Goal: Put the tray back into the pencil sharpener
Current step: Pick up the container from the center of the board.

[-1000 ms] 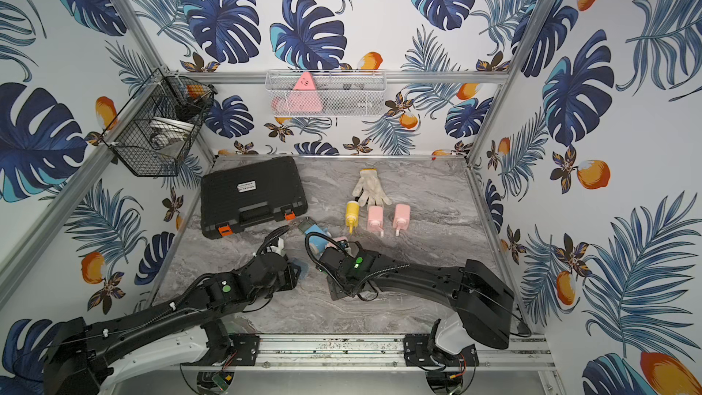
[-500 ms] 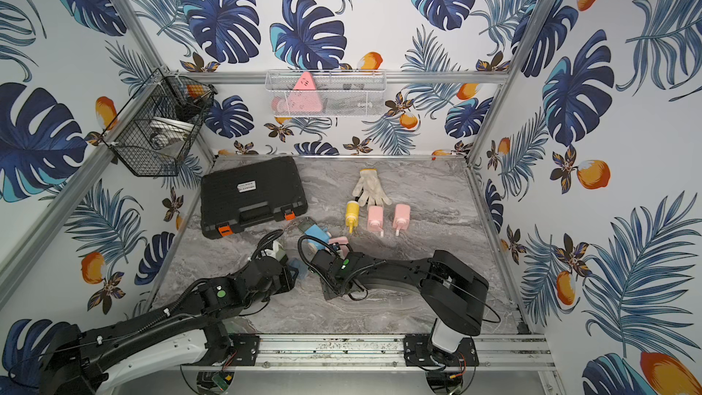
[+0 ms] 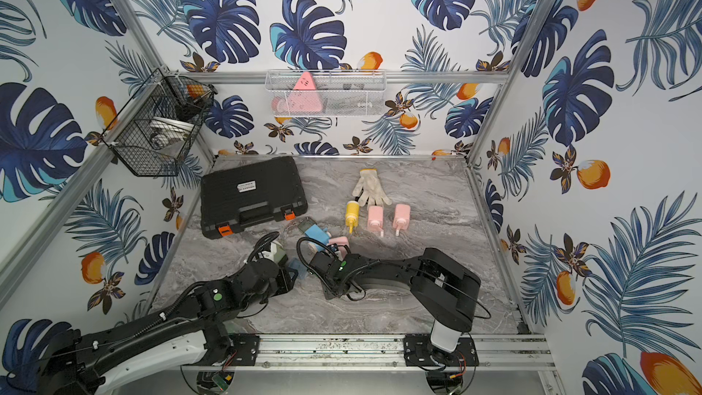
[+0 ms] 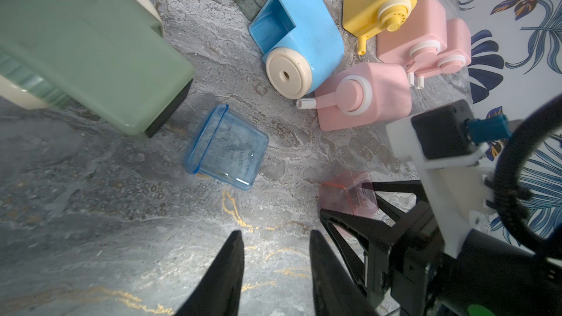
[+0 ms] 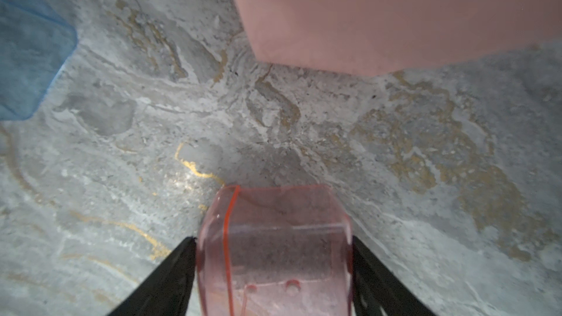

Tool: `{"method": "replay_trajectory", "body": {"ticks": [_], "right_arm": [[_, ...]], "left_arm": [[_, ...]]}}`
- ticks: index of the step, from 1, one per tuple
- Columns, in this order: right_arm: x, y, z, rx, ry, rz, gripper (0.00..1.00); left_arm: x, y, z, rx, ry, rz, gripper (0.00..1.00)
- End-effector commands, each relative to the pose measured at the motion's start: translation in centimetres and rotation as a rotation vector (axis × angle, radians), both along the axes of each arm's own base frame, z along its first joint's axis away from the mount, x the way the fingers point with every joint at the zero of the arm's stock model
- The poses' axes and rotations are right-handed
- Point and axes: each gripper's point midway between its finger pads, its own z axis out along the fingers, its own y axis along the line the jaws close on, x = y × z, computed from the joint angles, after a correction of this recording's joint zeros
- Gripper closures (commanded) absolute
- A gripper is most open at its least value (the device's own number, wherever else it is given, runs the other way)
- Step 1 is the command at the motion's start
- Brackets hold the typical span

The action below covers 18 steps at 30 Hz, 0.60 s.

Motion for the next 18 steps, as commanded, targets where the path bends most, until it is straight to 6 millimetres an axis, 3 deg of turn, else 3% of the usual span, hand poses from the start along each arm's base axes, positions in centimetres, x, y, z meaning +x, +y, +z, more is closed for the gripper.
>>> {"method": "replay_trajectory", "body": {"ticks": [1, 10, 18], "right_arm": [[0.5, 0.3, 0.0, 0.01, -0.019, 0.002, 0.24], [0.4, 0.1, -0.1, 0.015, -0.022, 0.012, 0.36], [0.3, 0.5, 1.6, 0.089, -0.057, 0.038, 0.42]], "left_arm": [[0.2, -0.5, 0.3, -0.034, -0.006, -0.001, 0.59], [0.2, -1.6, 0.6, -0.077, -0.003, -0.03, 0.53], [-0.2, -2.6, 1.1, -0.146, 0.012, -0.052, 0.44]]}}
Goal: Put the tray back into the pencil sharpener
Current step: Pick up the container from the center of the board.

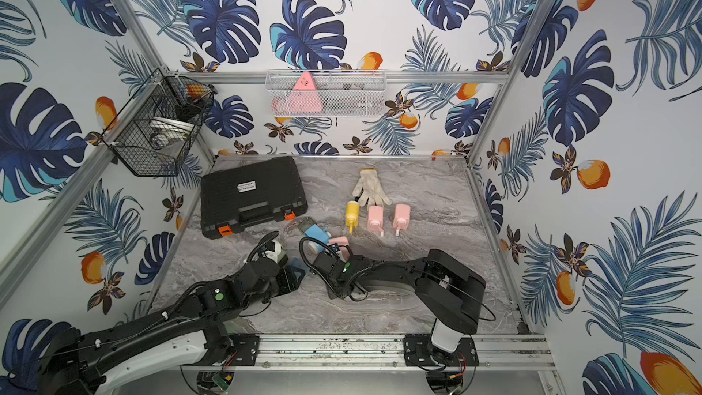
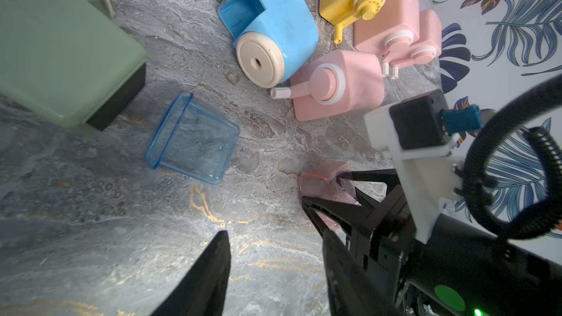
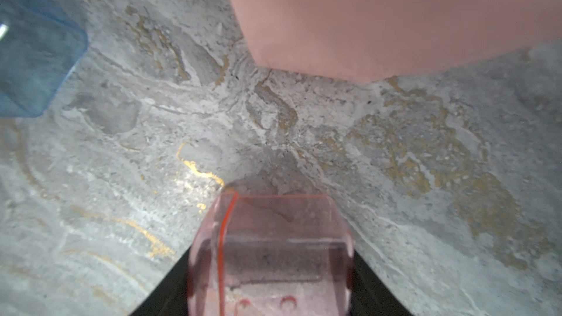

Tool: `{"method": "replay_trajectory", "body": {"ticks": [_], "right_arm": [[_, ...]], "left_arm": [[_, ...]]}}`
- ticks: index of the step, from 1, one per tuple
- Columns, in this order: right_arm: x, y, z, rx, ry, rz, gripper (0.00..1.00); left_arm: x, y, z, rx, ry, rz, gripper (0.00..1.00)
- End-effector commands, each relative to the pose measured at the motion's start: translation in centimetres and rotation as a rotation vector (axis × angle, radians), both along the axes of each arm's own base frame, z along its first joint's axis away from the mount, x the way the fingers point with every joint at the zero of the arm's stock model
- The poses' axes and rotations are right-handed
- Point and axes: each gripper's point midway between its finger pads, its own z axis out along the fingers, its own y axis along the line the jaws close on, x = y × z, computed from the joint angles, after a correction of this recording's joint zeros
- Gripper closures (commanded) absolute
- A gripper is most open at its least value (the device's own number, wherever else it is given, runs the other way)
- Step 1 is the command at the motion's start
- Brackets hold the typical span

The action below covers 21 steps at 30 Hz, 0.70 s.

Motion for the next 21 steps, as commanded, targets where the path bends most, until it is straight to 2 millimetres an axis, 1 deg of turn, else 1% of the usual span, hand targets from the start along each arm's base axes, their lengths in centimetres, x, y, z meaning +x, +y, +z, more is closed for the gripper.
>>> {"method": "replay_trajectory", "body": {"ticks": [1, 7, 11, 15, 18, 21], "right_arm": [[0.3, 0.8, 1.5, 0.068, -0.04, 0.02, 0.42], [0.2, 1.6, 5.7, 0.215, -0.131, 0.109, 0.44], [-0.3, 2.1, 8.7, 0.312, -0.194, 0.204, 0.44], [-0.8, 2.6, 11.5, 0.411, -0.269, 0.297, 0.44], [-1.2, 2.9, 13.0, 0.468, -0.321, 0.353, 0.44], [-1.4, 3.2, 13.9, 0.504, -0.354, 0.397, 0.44]], "left_arm": [[0.0, -1.1, 0.7, -0.076, 0.002, -0.013, 0.43], [-0.7, -3.8, 1.9, -0.243, 0.027, -0.085, 0.35], [-1.0, -5.6, 3.3, -0.343, 0.036, -0.142, 0.32], [-1.1, -7.1, 5.1, -0.473, 0.042, -0.164, 0.29], [-0.9, -8.0, 6.7, -0.583, 0.042, -0.164, 0.28], [-0.7, -8.3, 7.3, -0.644, 0.048, -0.149, 0.28]]}}
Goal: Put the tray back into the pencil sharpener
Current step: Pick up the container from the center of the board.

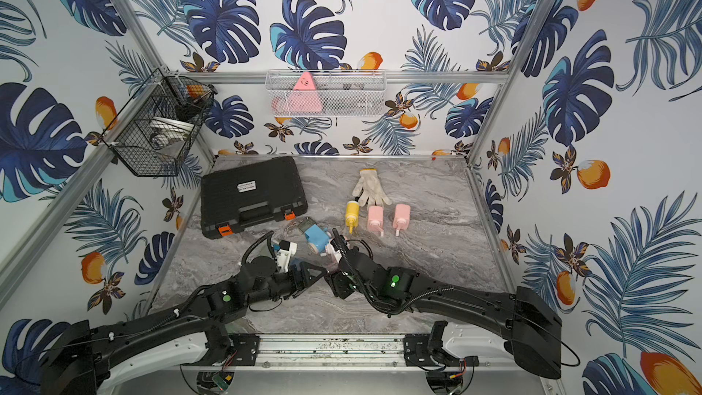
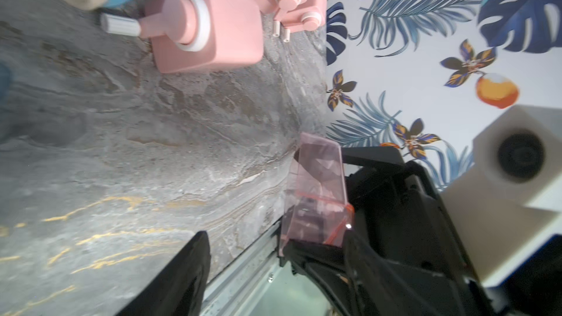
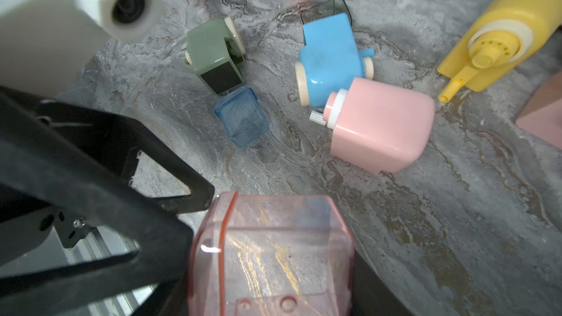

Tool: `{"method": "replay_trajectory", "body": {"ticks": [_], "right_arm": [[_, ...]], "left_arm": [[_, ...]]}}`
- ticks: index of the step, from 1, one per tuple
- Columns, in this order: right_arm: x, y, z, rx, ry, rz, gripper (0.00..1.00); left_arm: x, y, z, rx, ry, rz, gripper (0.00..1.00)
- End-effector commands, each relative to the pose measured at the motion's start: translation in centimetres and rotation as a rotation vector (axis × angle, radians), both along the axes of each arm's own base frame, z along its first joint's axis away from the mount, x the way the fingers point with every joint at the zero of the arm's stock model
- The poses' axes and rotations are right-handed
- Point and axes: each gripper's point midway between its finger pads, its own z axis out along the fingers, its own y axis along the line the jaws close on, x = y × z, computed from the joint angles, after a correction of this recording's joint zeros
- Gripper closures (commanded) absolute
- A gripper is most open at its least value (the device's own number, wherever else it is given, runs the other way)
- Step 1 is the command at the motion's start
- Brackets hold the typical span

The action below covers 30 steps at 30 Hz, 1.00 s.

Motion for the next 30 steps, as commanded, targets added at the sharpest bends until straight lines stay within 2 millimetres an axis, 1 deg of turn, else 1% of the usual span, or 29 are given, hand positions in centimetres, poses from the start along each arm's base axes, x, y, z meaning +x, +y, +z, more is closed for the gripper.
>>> {"method": "replay_trajectory", "body": {"ticks": [1, 4, 9, 12, 14, 22, 30], "right_arm": [[-0.2, 1.8, 2.4, 0.095, -0.078, 0.094, 0.44], [-0.4, 2.2, 3.1, 0.136, -0.095, 0.109, 0.44], [-0.7, 2.3, 4.3, 0.221, -0.116, 0.115, 0.44], [-0.9, 2.2, 4.8, 0.249, -0.126, 0.124, 0.45], [-1.0, 2.0, 5.0, 0.262, -0.134, 0.127, 0.45], [-1.3, 1.0, 5.5, 0.319, -0.17, 0.115, 0.45], [-1.6, 0.1, 5.7, 0.378, -0.199, 0.103, 0.46]], "left_arm": [[0.4, -1.1, 3.0, -0.17, -0.007, 0.009, 0.28], [0.8, -1.2, 3.3, -0.263, 0.017, 0.038, 0.3], [1.4, -1.4, 5.0, -0.457, 0.038, 0.074, 0.35], [1.7, -1.7, 6.2, -0.536, 0.036, 0.075, 0.38], [1.9, -1.8, 6.6, -0.572, 0.038, 0.077, 0.41], [2.5, -2.2, 7.7, -0.687, 0.035, 0.077, 0.52], [2.5, -2.1, 7.9, -0.685, 0.036, 0.078, 0.64]]}}
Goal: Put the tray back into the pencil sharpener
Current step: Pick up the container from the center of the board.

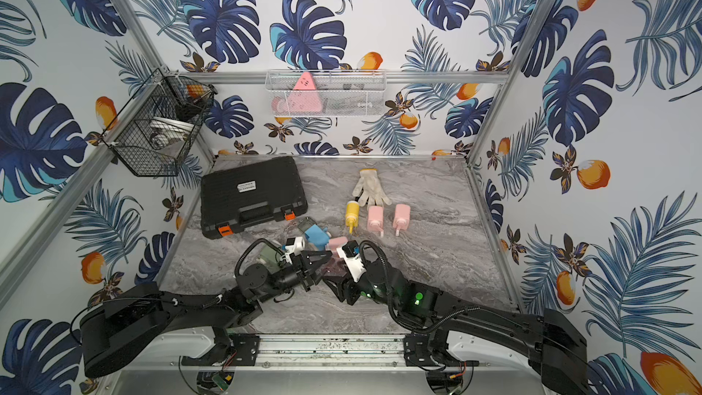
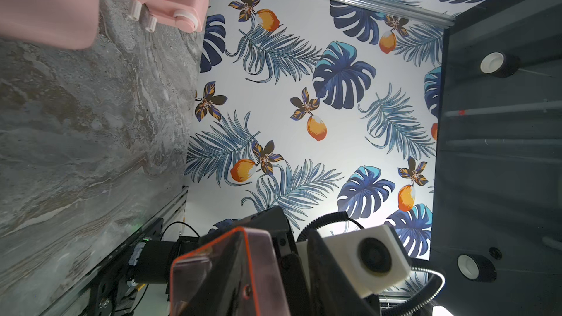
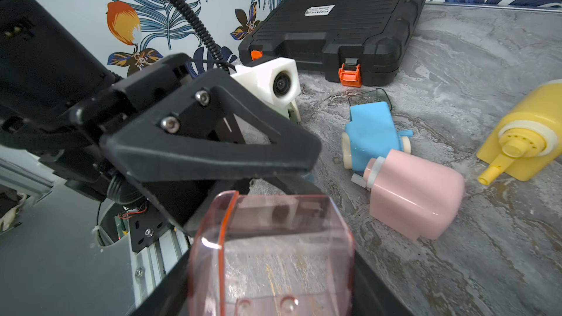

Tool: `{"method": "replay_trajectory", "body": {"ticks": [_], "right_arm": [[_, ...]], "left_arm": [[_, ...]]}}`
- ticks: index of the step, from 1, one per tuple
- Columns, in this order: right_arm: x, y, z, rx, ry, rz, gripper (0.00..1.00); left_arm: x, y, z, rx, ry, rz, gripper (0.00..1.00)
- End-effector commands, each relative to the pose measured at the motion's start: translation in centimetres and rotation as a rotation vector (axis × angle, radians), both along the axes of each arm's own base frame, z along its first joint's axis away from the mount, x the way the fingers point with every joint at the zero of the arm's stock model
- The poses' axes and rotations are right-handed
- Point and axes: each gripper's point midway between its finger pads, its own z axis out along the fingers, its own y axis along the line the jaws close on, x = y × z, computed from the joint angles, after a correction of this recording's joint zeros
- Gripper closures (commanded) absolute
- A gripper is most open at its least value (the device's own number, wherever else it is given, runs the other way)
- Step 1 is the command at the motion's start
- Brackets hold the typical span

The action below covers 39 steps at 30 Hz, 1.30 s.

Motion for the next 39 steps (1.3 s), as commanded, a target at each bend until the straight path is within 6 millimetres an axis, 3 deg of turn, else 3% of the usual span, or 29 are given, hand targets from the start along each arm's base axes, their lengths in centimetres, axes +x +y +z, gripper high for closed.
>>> {"method": "replay_trajectory", "body": {"ticks": [1, 14, 16, 21, 25, 28, 31, 33, 35, 39], "right_arm": [[0.1, 0.3, 1.2, 0.069, -0.027, 0.0, 0.46], [0.2, 1.2, 0.5, 0.089, -0.014, 0.016, 0.43], [0.3, 1.3, 0.5, 0.087, -0.016, 0.012, 0.36], [0.5, 0.8, 0.6, 0.079, -0.021, -0.01, 0.04], [0.6, -0.3, 0.8, 0.066, -0.019, -0.048, 0.0], [1.2, -2.0, 1.4, 0.05, -0.001, -0.131, 0.0], [2.4, -5.0, 2.2, 0.036, 0.024, -0.288, 0.0], [3.4, -7.5, 2.5, 0.015, 0.05, -0.431, 0.0], [3.9, -8.9, 3.1, -0.002, 0.052, -0.505, 0.0], [4.5, -10.2, 4.2, -0.007, 0.054, -0.594, 0.0]], "left_arm": [[-0.1, 0.3, 2.3, -0.063, -0.044, 0.007, 0.66], [0.1, 0.2, 3.2, -0.039, -0.053, 0.011, 0.94], [0.2, 0.0, 3.4, -0.054, -0.055, 0.008, 0.99], [0.5, -0.3, 2.9, -0.064, -0.041, 0.011, 1.0], [0.7, -0.2, 1.7, -0.014, -0.027, 0.026, 1.0], [0.6, -0.3, -0.7, 0.11, 0.004, 0.023, 1.0], [-0.2, -0.1, -3.7, 0.329, 0.029, 0.005, 1.0], [-1.5, 0.8, -6.5, 0.612, 0.043, -0.005, 1.0], [-2.5, 1.6, -6.8, 0.835, 0.0, -0.006, 1.0], [-3.8, 1.2, -8.6, 1.034, -0.021, -0.069, 1.0]]}}
